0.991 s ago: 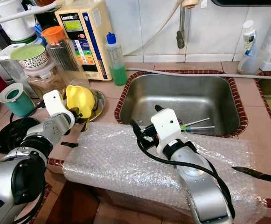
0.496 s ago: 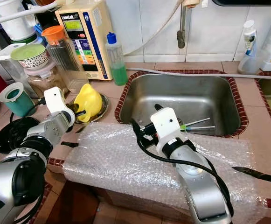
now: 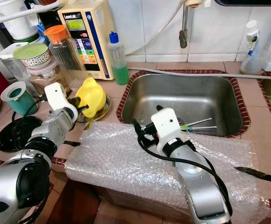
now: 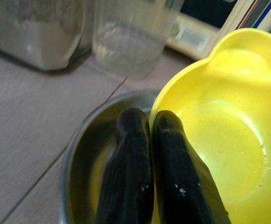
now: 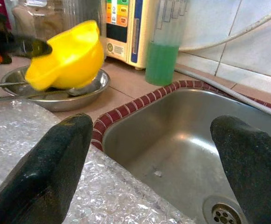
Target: Kitchen organization
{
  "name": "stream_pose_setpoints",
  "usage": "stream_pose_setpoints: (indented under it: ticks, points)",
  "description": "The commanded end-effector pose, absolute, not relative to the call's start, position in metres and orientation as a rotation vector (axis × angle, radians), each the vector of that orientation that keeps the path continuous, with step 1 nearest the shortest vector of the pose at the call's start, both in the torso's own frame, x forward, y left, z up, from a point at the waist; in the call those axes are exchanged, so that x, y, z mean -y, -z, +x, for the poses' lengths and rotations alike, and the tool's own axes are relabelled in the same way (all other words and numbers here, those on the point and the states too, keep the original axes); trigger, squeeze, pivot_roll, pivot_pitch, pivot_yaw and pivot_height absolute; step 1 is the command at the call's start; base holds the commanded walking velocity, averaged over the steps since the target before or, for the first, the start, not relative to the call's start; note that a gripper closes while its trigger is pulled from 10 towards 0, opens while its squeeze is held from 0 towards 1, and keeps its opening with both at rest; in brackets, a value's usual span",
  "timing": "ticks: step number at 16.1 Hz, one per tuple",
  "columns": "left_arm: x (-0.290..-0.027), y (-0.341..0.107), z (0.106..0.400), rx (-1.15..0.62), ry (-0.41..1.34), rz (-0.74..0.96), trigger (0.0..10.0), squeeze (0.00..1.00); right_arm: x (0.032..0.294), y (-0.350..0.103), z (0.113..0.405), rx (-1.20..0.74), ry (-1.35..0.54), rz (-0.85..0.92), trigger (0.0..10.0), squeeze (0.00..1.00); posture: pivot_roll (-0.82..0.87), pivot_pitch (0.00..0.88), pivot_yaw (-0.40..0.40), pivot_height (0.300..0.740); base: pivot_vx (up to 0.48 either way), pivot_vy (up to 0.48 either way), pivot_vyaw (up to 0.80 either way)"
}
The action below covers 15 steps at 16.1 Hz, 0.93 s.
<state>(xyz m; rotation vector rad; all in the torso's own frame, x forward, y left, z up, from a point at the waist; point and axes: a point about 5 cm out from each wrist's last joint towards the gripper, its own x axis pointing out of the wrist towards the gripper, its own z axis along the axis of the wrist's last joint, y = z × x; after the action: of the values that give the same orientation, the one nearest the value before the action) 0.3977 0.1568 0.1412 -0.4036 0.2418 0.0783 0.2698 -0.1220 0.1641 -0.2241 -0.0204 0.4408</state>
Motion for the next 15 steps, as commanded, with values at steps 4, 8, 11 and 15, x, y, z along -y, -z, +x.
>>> stream_pose_setpoints:
  ticks: [4,8,11,15]
  points:
    - [-0.158,-0.166,0.399,-0.018,-0.046,-0.295,0.0,0.00,0.129,-0.170,0.281,0.050,-0.346,-0.167,10.0,0.00,-0.13,0.000,0.165,0.740,0.000,0.000,0.00]
    - [-0.132,-0.182,0.395,0.124,0.029,-0.160,0.0,0.00,0.122,-0.187,0.300,0.120,-0.278,0.023,10.0,0.00,-0.10,0.000,0.153,0.740,0.000,0.000,0.00]
    - [-0.098,-0.194,0.386,0.229,0.155,-0.088,0.0,0.00,0.111,-0.197,0.307,0.143,-0.292,0.124,10.0,0.00,-0.09,0.000,0.141,0.740,0.000,0.000,0.00]
    - [-0.064,-0.201,0.372,0.298,0.290,-0.044,0.0,0.00,0.103,-0.203,0.312,0.156,-0.318,0.168,10.0,0.00,-0.10,0.000,0.135,0.740,0.000,0.000,0.00]
